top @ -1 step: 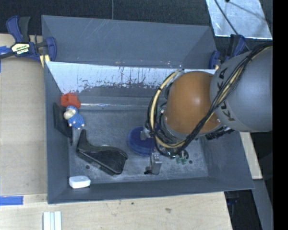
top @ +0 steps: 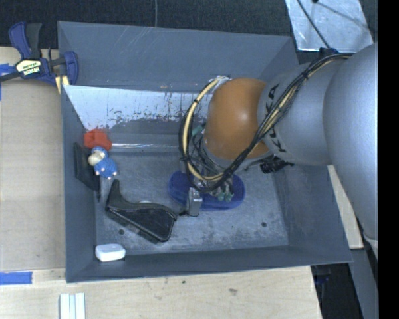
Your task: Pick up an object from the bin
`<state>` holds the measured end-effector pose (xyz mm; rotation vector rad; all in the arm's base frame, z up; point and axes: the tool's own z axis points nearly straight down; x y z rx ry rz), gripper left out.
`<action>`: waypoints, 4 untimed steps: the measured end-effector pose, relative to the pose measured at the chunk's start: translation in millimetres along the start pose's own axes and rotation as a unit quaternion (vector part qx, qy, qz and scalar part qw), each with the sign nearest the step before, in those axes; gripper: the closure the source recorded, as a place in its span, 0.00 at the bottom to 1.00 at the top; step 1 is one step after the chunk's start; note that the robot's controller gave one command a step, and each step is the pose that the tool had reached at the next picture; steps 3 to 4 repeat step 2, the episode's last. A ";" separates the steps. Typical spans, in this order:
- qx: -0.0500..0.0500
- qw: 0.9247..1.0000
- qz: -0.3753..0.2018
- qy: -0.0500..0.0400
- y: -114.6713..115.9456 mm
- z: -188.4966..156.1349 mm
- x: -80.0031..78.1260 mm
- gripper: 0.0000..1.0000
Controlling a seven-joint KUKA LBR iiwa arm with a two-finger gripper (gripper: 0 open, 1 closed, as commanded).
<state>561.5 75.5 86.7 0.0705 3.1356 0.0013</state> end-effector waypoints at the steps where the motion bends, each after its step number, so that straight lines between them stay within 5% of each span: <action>1: 0.000 1.000 0.001 0.000 -0.6 -2.3 1.1 1.00; 2: 0.000 1.000 -0.012 -0.003 2.4 -135.8 7.4 1.00; 4: 0.000 1.000 -0.012 -0.003 2.4 -135.8 7.4 1.00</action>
Offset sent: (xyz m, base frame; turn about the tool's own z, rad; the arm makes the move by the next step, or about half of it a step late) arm 0.0000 0.0000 0.0000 0.0000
